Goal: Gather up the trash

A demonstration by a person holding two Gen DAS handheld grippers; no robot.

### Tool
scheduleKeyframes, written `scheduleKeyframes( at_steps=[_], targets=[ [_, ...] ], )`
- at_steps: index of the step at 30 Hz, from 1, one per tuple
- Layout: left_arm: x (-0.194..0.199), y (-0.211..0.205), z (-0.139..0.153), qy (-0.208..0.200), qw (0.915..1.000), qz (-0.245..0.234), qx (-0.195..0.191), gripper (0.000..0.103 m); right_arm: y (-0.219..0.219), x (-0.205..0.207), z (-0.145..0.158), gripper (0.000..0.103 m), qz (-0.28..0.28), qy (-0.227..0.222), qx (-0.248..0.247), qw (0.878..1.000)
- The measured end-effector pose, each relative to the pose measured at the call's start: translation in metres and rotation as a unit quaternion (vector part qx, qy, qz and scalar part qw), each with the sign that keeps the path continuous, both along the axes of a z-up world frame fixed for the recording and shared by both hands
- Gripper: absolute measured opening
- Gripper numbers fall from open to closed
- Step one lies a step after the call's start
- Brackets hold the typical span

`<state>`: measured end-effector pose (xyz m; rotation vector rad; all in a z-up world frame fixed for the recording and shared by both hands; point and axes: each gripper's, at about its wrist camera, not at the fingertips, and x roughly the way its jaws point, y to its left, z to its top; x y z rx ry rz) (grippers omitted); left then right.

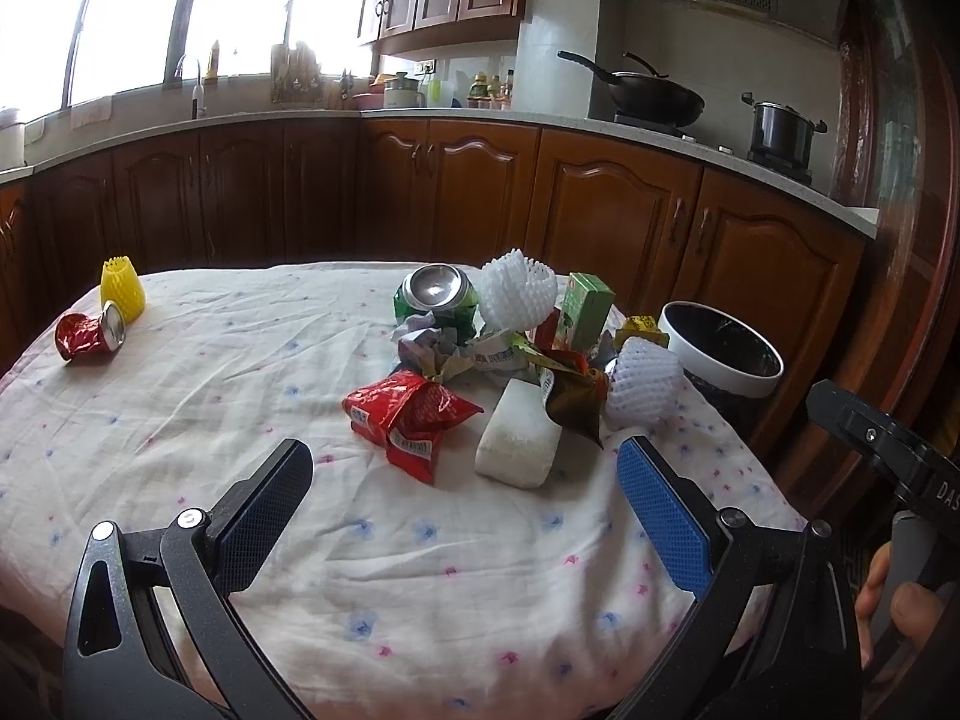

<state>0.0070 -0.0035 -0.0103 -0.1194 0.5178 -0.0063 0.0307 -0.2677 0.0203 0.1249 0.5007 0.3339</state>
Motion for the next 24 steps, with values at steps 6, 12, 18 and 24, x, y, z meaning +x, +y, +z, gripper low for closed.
scheduleKeyframes(
  at_steps=[6,12,18,24],
  targets=[
    [0.006,0.003,-0.003,0.011,0.9999,-0.003,-0.006,0.103,0.000,0.004,-0.001,0.103,-0.002,0.002,-0.002,1.000],
    [0.020,0.010,-0.010,0.035,0.9991,-0.001,-0.024,0.103,0.002,0.018,-0.006,0.103,-0.002,0.017,-0.004,1.000],
    [0.041,0.020,-0.020,0.066,0.9973,0.008,-0.032,0.097,0.003,0.042,-0.015,0.102,0.003,0.044,-0.005,0.999],
    [0.067,0.029,-0.030,0.096,0.9944,0.019,-0.040,0.092,0.005,0.068,-0.026,0.099,0.004,0.070,-0.009,0.998]
  ],
)
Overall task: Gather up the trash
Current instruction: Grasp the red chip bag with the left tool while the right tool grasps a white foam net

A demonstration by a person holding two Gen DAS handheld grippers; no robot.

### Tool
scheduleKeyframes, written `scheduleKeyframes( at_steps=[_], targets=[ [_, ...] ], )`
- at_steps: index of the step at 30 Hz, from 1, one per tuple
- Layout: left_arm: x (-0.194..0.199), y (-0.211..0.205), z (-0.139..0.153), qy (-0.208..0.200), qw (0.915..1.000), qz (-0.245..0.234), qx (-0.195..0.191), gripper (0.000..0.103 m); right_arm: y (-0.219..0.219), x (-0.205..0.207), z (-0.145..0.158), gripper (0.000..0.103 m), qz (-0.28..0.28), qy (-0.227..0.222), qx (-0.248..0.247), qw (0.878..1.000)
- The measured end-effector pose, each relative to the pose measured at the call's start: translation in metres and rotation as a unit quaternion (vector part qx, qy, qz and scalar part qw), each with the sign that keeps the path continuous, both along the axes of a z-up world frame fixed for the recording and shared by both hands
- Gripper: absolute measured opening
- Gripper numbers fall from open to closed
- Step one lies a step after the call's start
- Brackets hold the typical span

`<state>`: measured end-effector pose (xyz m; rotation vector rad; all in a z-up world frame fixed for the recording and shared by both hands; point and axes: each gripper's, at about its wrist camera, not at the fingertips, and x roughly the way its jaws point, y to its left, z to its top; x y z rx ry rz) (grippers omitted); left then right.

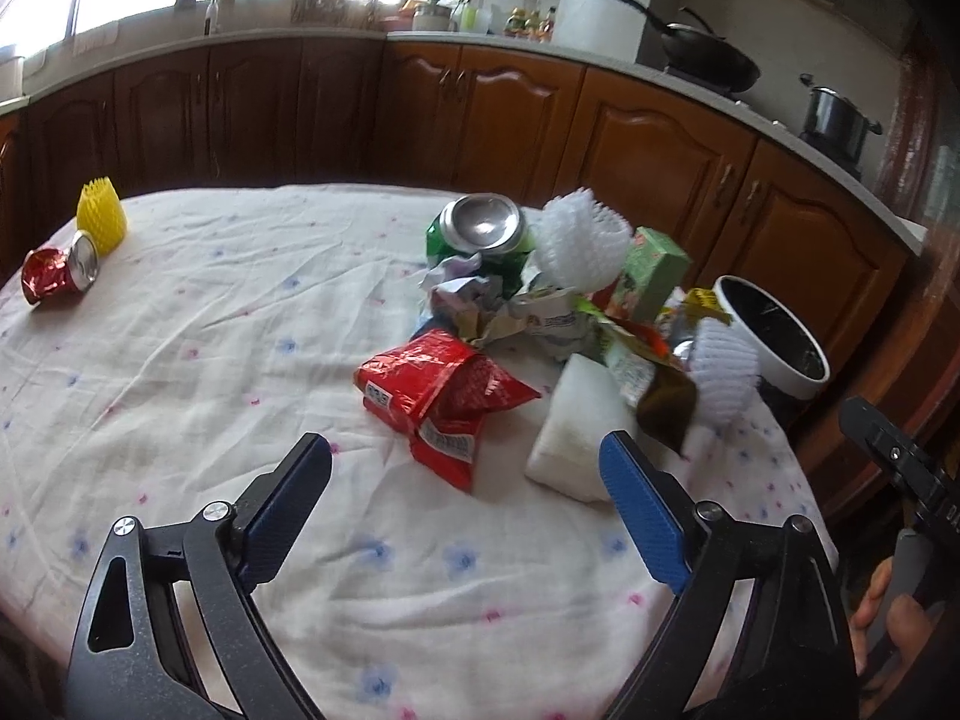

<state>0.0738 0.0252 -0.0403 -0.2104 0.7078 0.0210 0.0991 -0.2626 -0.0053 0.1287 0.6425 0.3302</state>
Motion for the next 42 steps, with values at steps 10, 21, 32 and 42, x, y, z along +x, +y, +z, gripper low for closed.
scheduleKeyframes(
  at_steps=[10,21,32,42],
  targets=[
    [0.048,0.020,-0.029,0.062,0.9978,0.017,-0.016,0.082,0.002,0.056,-0.025,0.083,0.003,0.062,0.011,0.998],
    [0.068,0.011,-0.043,0.080,0.9965,-0.014,-0.019,0.030,-0.001,0.062,-0.029,0.012,0.033,0.079,0.044,0.995],
    [0.046,0.011,-0.010,0.036,0.9988,-0.020,-0.025,0.018,-0.013,0.042,0.001,0.010,0.041,0.038,0.064,0.996],
    [0.049,-0.019,0.044,-0.017,0.9978,-0.061,-0.017,0.018,-0.049,0.041,0.016,0.010,0.012,0.019,0.079,0.997]
  ],
)
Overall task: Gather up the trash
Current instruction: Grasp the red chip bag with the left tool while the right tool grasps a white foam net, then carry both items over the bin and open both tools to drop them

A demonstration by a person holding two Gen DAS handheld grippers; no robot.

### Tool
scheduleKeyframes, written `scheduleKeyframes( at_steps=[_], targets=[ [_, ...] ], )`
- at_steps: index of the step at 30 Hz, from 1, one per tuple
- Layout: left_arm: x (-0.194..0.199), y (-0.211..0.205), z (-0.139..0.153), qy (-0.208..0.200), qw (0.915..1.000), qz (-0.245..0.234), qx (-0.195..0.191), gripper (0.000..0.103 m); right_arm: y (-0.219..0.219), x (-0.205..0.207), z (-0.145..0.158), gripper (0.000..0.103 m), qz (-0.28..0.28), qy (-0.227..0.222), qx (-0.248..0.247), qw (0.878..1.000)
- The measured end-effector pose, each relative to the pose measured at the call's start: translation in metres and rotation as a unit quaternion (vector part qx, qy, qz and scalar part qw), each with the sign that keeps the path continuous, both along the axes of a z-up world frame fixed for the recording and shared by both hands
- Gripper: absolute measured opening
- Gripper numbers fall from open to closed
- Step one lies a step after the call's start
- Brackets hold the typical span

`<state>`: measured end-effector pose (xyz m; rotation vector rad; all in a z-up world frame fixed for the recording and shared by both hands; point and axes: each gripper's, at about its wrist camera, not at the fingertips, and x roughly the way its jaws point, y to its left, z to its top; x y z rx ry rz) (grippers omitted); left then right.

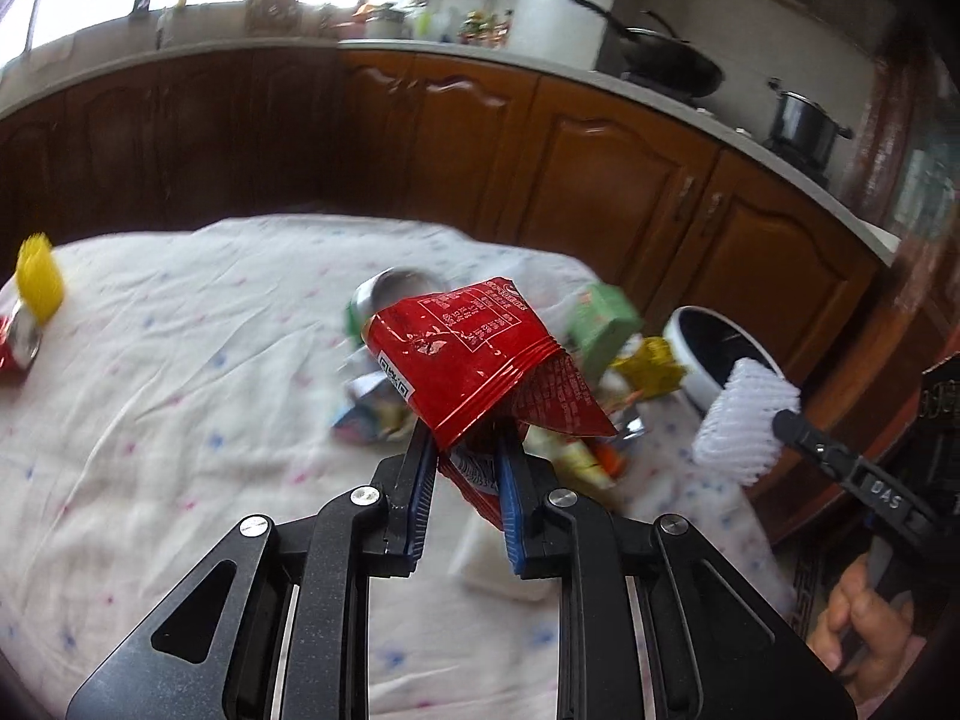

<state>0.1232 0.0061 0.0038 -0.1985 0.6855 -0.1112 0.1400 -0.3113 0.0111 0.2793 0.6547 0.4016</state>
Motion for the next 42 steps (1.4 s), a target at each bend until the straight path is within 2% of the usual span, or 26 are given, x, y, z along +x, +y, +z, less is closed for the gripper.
scheduleKeyframes(
  at_steps=[4,10,15,21,26,37,41,42],
  targets=[
    [0.010,-0.030,0.014,-0.008,0.9993,-0.036,0.000,0.018,-0.017,0.004,0.003,0.010,-0.015,-0.002,0.001,1.000],
    [0.033,-0.081,0.020,-0.004,0.9963,-0.086,0.006,0.018,-0.049,0.015,0.004,0.010,-0.038,0.000,-0.002,0.999],
    [0.058,-0.124,0.015,0.020,0.9923,-0.122,-0.009,0.018,-0.078,0.033,0.004,0.010,-0.055,0.006,-0.009,0.998],
    [0.080,-0.173,0.007,0.038,0.9867,-0.158,-0.001,0.018,-0.106,0.056,0.004,0.010,-0.068,0.011,-0.014,0.998],
    [0.109,-0.206,0.004,0.058,0.9826,-0.177,-0.002,0.018,-0.126,0.077,0.003,0.010,-0.077,0.019,-0.016,0.997],
    [0.156,-0.264,-0.015,0.087,0.9736,-0.207,0.039,0.018,-0.149,0.125,-0.014,0.012,-0.074,0.065,-0.033,0.995],
    [0.171,-0.272,-0.022,0.101,0.9724,-0.207,0.040,0.022,-0.148,0.138,-0.020,0.016,-0.072,0.078,-0.036,0.994],
    [0.174,-0.274,-0.023,0.103,0.9726,-0.205,0.039,0.024,-0.149,0.139,-0.021,0.021,-0.071,0.082,-0.032,0.994]
  ],
)
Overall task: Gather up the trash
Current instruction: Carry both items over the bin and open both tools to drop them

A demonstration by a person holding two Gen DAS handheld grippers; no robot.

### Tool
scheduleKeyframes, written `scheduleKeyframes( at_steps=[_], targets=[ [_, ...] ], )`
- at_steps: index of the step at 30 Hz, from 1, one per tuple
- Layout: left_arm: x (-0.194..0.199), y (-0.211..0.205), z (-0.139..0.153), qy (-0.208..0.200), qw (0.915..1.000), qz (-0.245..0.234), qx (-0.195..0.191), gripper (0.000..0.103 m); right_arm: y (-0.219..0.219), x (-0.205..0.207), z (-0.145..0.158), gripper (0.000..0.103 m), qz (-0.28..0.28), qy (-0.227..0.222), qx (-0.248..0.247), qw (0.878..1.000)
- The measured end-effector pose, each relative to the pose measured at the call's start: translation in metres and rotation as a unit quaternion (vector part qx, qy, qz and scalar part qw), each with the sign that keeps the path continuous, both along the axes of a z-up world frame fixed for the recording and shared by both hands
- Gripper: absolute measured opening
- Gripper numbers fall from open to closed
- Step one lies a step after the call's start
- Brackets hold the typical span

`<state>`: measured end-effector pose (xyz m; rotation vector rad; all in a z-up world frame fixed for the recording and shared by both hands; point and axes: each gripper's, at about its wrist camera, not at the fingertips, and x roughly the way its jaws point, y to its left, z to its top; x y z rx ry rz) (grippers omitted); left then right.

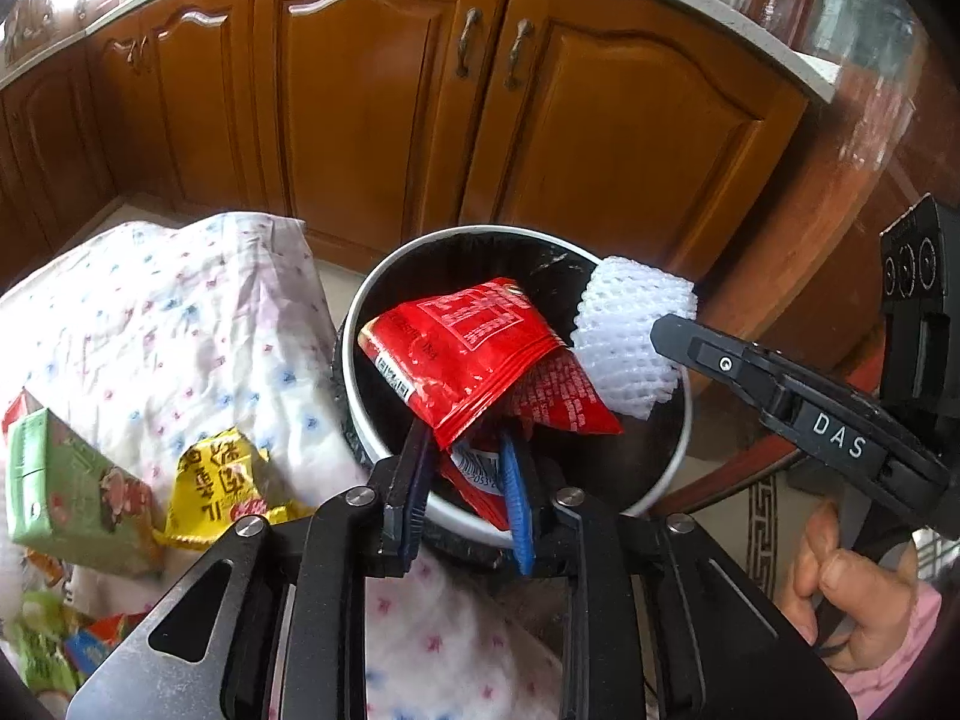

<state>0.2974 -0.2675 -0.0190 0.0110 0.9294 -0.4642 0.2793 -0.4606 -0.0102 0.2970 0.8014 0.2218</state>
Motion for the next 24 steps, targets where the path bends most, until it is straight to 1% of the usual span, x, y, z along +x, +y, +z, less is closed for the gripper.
scheduleKeyframes(
  at_steps=[1,2,3,4,7,11,13,14,15,17,20,24],
  targets=[
    [0.003,-0.005,-0.001,0.004,1.0000,-0.001,0.000,0.032,-0.003,0.003,-0.002,0.025,-0.001,0.003,0.004,1.000],
    [0.005,-0.004,-0.002,0.008,1.0000,0.001,0.000,0.043,-0.005,0.004,-0.003,0.035,-0.002,0.006,0.008,1.000],
    [0.006,-0.004,-0.004,0.011,0.9999,0.004,0.001,0.048,-0.005,0.002,-0.005,0.042,-0.004,0.006,0.010,1.000],
    [0.009,-0.004,-0.005,0.013,0.9999,0.006,0.001,0.053,-0.007,0.000,-0.006,0.044,-0.005,0.005,0.012,1.000],
    [0.010,-0.002,-0.005,0.017,0.9998,0.012,-0.003,0.056,-0.009,-0.002,-0.006,0.049,-0.007,0.005,0.017,1.000],
    [0.003,0.007,-0.003,0.013,0.9998,0.016,-0.009,0.058,-0.009,-0.010,-0.003,0.049,-0.014,-0.002,0.023,1.000],
    [-0.004,0.012,0.000,0.007,0.9997,0.019,-0.010,0.058,-0.008,-0.018,0.000,0.054,-0.017,-0.008,0.028,0.999],
    [-0.009,0.016,0.000,0.006,0.9997,0.021,-0.012,0.060,-0.006,-0.022,0.002,0.061,-0.019,-0.012,0.030,0.999],
    [-0.015,0.020,0.002,0.004,0.9996,0.024,-0.016,0.061,-0.004,-0.026,0.002,0.066,-0.019,-0.015,0.033,0.999],
    [-0.024,0.026,0.003,0.001,0.9994,0.028,-0.020,0.062,0.002,-0.037,0.004,0.068,-0.020,-0.020,0.038,0.999],
    [-0.041,0.039,0.007,-0.005,0.9991,0.035,-0.026,0.062,0.010,-0.052,0.004,0.075,-0.021,-0.025,0.050,0.998],
    [-0.065,0.058,0.012,-0.013,0.9984,0.045,-0.032,0.063,0.025,-0.068,0.001,0.075,-0.017,-0.024,0.064,0.998]
  ],
)
